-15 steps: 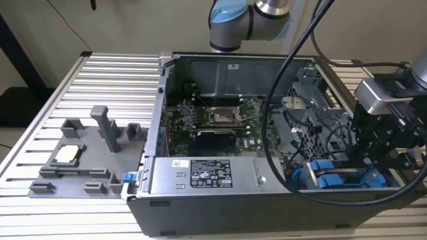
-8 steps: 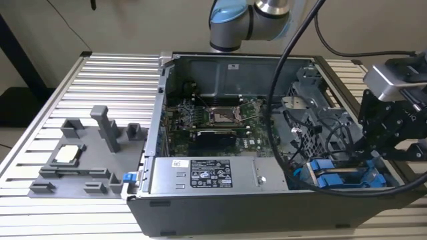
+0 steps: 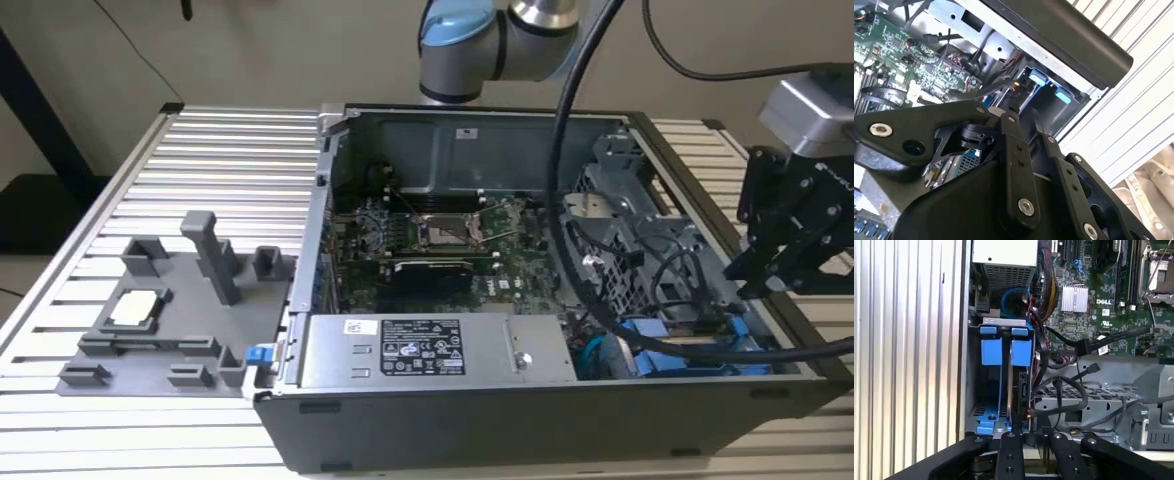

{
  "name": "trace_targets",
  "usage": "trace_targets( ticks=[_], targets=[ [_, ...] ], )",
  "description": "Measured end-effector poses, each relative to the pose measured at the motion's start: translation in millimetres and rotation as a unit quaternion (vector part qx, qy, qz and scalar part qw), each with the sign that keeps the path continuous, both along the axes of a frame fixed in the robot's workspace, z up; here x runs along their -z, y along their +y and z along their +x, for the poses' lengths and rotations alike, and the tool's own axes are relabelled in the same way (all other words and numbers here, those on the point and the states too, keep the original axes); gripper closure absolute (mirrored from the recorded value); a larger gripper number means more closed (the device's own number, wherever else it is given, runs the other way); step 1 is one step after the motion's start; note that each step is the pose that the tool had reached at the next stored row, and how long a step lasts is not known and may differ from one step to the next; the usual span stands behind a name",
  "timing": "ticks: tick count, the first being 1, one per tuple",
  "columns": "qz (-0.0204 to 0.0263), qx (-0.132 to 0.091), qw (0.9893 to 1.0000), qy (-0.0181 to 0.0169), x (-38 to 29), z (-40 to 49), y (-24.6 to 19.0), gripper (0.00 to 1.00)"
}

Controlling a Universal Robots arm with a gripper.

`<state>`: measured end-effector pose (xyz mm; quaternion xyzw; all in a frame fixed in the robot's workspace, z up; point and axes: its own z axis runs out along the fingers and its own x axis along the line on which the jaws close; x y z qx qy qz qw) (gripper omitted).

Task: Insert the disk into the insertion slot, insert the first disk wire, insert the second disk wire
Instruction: 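Insert the second disk wire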

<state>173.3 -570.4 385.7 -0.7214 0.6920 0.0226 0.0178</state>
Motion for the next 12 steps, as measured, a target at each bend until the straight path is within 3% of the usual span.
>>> trace_targets(
  ticks=[3,8,12],
  targets=[
    [-0.0001,0.0,1.0,0.0,-8.4,0.0,0.0,0.73],
    [-0.0001,0.0,1.0,0.0,-9.0,0.0,0.2,0.73],
    [0.0,0.0,1.0,0.0,-8.9,0.0,5.6,0.73]
  ],
)
